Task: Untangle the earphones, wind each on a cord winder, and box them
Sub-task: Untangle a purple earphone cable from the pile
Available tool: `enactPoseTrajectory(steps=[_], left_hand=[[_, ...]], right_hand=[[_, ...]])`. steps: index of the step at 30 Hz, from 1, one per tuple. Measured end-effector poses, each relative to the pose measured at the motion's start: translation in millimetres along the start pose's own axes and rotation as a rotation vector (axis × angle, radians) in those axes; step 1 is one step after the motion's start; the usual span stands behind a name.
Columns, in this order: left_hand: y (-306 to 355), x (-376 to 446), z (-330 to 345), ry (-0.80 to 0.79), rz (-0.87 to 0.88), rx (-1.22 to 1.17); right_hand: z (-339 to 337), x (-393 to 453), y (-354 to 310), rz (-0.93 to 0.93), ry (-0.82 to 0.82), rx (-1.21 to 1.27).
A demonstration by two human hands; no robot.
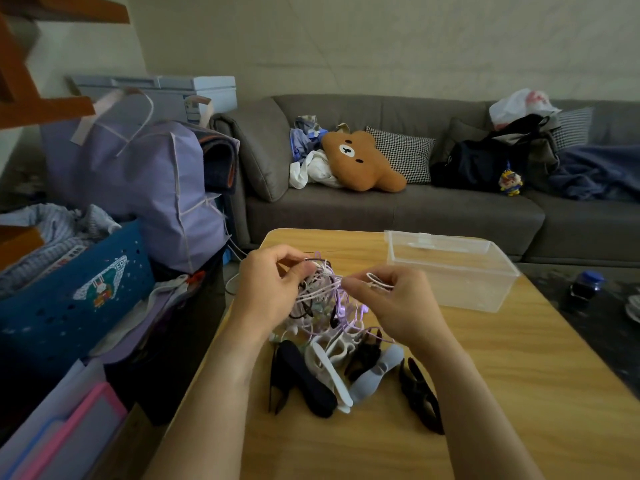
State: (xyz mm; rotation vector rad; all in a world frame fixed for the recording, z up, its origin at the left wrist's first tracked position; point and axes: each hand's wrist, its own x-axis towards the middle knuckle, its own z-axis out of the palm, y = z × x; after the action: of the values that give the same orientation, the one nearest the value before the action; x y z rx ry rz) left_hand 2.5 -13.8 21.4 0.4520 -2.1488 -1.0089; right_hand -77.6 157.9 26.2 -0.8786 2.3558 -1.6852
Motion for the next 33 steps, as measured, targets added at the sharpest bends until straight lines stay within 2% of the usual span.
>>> enactPoseTrajectory(steps=[5,11,16,18,19,21,22,23,25,26,27,30,33], left_hand=[[-1,-2,3,0.136,-0.012,0.070],[-16,7,-7,0.234,-0.320,-0.068],[-25,8,-5,0.321,-0.514,-0.167],[-29,10,-4,0.311,-0.544,-0.055],[-24,8,-4,0.316,-0.511,0.006],[-1,1,-1,0.283,-0.264,0.008],[13,-2,0,0.190,-0.108,-0.045],[30,-7,3,0.027,0.003,-0.109],[50,-19,13,-0.330,0.086,-0.164],[51,-22,19,-0.425,0.086,-0.137],[49,-24,26,-0.457,0.076,-0.070],[30,-20,29,-0.388,0.037,0.140],[14,-12,19,-0.290,0.019,0.161]], right_hand=[[-4,5,6,-0.007,0.134,-0.005],[-21,10,18,0.054,0.342,-0.025],[-28,7,18,0.067,0.336,-0.060],[-26,7,16,0.093,0.288,-0.048],[-26,7,14,0.104,0.254,-0.021],[-24,6,8,0.105,0.165,0.075],[-23,6,5,0.093,0.119,0.115],[-22,6,1,0.072,0.074,0.144],[-19,3,-7,0.008,0.000,0.206],[-18,2,-11,-0.026,-0.015,0.219],[-19,1,-14,-0.051,-0.007,0.196],[-29,-1,-16,-0.091,0.049,0.061],[-44,-3,-14,-0.057,-0.034,-0.064]])
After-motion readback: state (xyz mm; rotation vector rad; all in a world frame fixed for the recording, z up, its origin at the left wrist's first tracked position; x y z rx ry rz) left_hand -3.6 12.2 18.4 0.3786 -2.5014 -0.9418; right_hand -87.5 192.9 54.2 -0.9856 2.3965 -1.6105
